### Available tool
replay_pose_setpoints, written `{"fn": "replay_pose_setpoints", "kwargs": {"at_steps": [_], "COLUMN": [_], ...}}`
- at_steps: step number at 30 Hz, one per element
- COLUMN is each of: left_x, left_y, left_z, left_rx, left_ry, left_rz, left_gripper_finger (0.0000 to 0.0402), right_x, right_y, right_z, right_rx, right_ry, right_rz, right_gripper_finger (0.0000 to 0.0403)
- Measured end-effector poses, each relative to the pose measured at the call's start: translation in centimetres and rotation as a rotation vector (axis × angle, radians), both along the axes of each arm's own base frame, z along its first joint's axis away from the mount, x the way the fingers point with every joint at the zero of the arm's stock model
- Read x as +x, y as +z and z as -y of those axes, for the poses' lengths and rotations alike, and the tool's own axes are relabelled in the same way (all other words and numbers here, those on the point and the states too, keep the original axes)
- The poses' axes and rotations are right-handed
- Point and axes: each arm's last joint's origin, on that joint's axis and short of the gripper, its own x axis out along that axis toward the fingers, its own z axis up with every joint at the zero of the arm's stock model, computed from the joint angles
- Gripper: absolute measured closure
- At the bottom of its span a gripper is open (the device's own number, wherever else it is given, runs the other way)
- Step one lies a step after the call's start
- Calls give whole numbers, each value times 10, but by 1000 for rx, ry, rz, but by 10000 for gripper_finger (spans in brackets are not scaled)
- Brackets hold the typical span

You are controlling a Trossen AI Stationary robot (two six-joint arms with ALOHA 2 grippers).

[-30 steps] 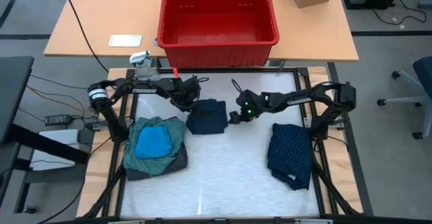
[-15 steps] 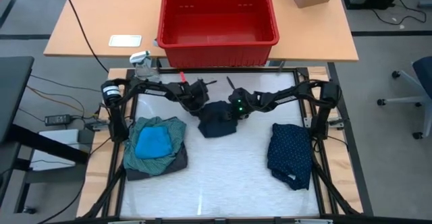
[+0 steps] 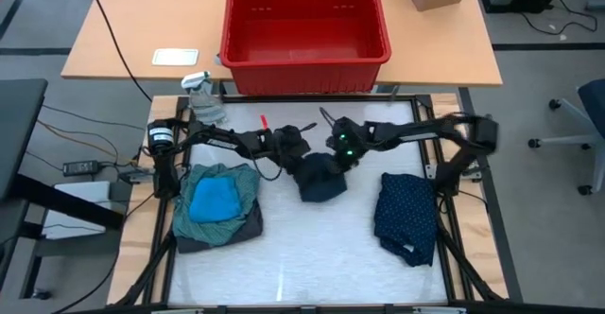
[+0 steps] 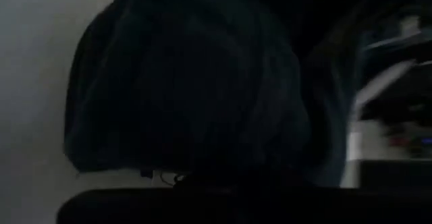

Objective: Fold laundry
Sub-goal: Stack the dark blue shorts on top of the blue shirt

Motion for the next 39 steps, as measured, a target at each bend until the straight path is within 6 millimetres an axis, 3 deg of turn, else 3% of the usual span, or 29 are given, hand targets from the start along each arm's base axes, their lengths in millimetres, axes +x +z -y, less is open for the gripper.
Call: {"fn": "replay_pose_setpoints", "kwargs": {"at_steps": [7,12,17,20,24,29,35,39], "left_x": [32,63,109,139,171,194,207,211], "left_y": [47,87,93,91,74,55,28,4], "left_z": [30,42,58,75,105,127,129,129], "left_rx": [18,188,205,193,184,192,215,218], "left_ry": [-2,-37,-91,-137,-197,-253,-211,-199], "left_rz": [362,477,503,538,550,539,497,450], "left_gripper_finger": [399,400,400,394,384,381,380,379], "right_x": [-60,-113,-147,-158,-169,-175,-179,-180], "right_y": [73,99,107,106,103,96,52,21], "right_z": [-24,-41,-52,-58,-61,-68,-81,-85], "right_rx": [-2,8,-17,-55,-119,-102,-126,-117], "right_ry": [153,257,386,477,579,584,645,589], "right_rz": [-40,-127,-173,-215,-323,-403,-432,-458], "right_gripper_finger": [382,383,383,383,383,383,382,382]}}
